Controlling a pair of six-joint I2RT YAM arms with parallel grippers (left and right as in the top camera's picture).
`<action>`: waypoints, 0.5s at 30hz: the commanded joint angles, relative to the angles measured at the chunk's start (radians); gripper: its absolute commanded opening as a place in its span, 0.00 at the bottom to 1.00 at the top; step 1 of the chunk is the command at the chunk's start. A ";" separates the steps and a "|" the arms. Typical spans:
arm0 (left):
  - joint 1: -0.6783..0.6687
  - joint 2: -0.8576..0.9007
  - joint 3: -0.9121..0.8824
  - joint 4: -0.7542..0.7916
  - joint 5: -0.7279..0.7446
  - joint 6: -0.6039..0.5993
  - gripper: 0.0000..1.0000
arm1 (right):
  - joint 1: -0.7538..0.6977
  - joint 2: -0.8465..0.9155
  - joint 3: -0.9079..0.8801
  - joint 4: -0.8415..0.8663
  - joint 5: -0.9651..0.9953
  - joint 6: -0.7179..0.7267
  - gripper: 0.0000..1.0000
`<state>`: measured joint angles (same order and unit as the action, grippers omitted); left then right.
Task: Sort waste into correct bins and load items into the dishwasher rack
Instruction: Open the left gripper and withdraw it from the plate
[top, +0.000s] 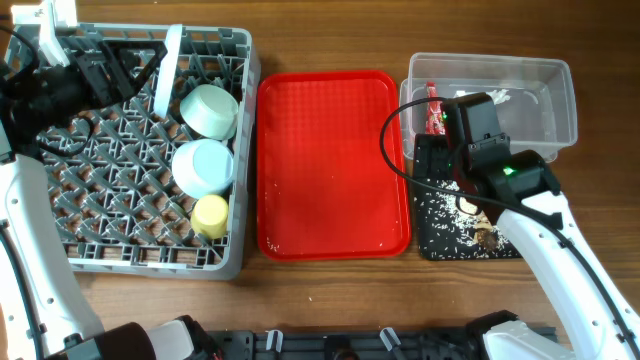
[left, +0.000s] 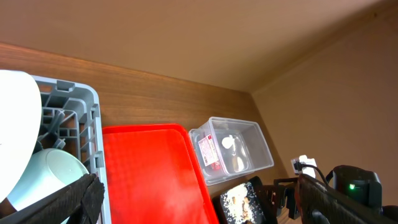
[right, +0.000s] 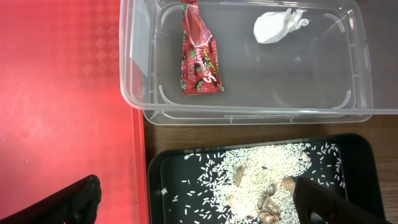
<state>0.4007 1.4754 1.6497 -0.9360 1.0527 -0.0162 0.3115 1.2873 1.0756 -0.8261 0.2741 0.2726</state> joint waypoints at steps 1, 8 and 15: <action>-0.002 -0.001 0.005 -0.001 0.001 0.005 1.00 | -0.003 -0.002 0.005 0.003 0.017 0.016 1.00; -0.002 -0.001 0.006 0.000 0.001 0.005 1.00 | -0.003 -0.002 0.005 0.003 0.017 0.016 1.00; -0.002 -0.001 0.005 -0.001 0.001 0.005 1.00 | -0.003 -0.002 0.005 0.003 0.017 0.016 1.00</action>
<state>0.4007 1.4754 1.6497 -0.9360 1.0527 -0.0162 0.3115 1.2873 1.0756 -0.8261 0.2741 0.2726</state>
